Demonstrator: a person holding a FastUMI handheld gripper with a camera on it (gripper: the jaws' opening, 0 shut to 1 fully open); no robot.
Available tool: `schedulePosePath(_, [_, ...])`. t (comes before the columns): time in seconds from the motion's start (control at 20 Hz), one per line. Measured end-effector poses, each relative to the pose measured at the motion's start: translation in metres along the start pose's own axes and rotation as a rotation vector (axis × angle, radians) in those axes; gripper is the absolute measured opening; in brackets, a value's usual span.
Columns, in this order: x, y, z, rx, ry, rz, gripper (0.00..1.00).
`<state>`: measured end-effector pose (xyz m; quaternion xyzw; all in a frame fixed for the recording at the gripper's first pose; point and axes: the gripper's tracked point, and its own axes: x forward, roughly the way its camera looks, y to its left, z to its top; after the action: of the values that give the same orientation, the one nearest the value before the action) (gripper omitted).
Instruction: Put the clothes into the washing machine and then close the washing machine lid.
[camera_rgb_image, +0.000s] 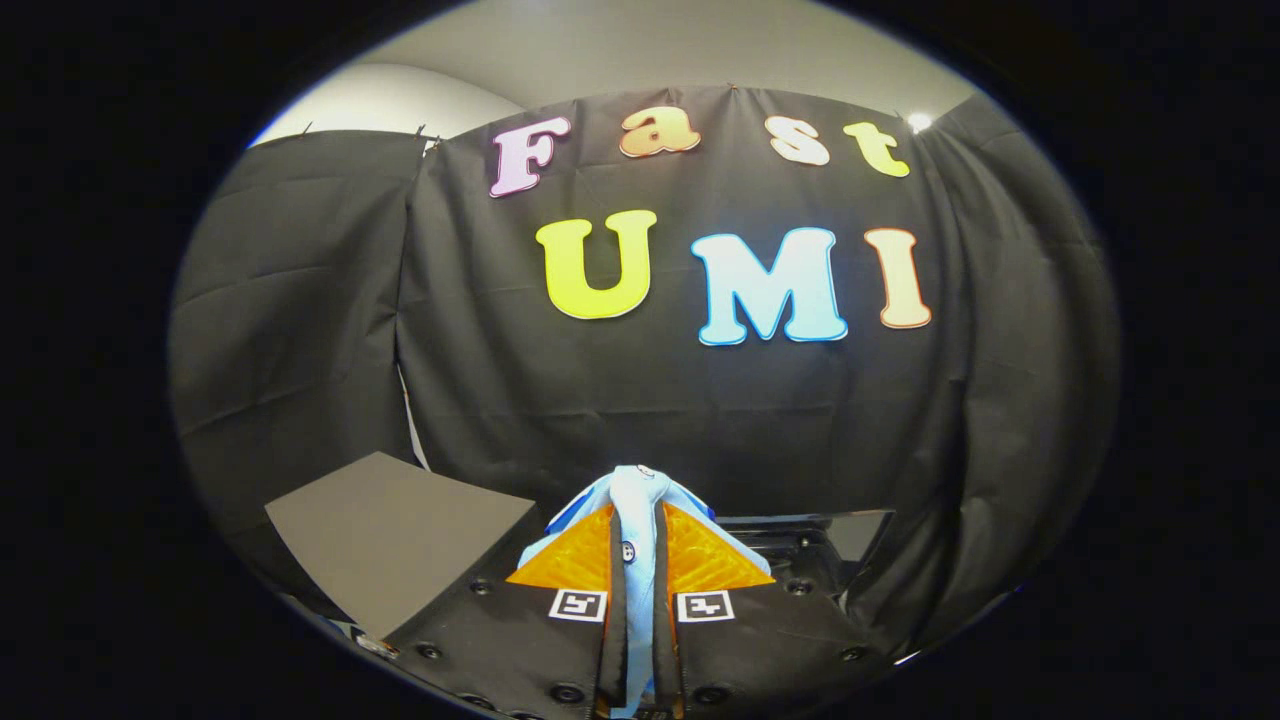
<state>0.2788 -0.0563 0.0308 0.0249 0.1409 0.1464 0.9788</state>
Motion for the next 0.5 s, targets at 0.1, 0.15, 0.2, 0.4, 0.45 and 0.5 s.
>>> schedulePosePath(0.1, [-0.001, -0.008, -0.025, -0.001, 0.036, -0.005, 0.12])
schedulePosePath(0.15, [0.001, -0.011, -0.037, 0.005, 0.053, -0.009, 0.12])
schedulePosePath(0.2, [0.002, -0.015, -0.048, 0.005, 0.074, -0.02, 0.12])
schedulePosePath(0.4, [0.017, -0.029, -0.107, 0.007, 0.185, -0.051, 0.12])
schedulePosePath(0.45, [0.022, -0.032, -0.122, 0.009, 0.212, -0.056, 0.12])
schedulePosePath(0.5, [0.027, -0.034, -0.137, 0.008, 0.241, -0.062, 0.12])
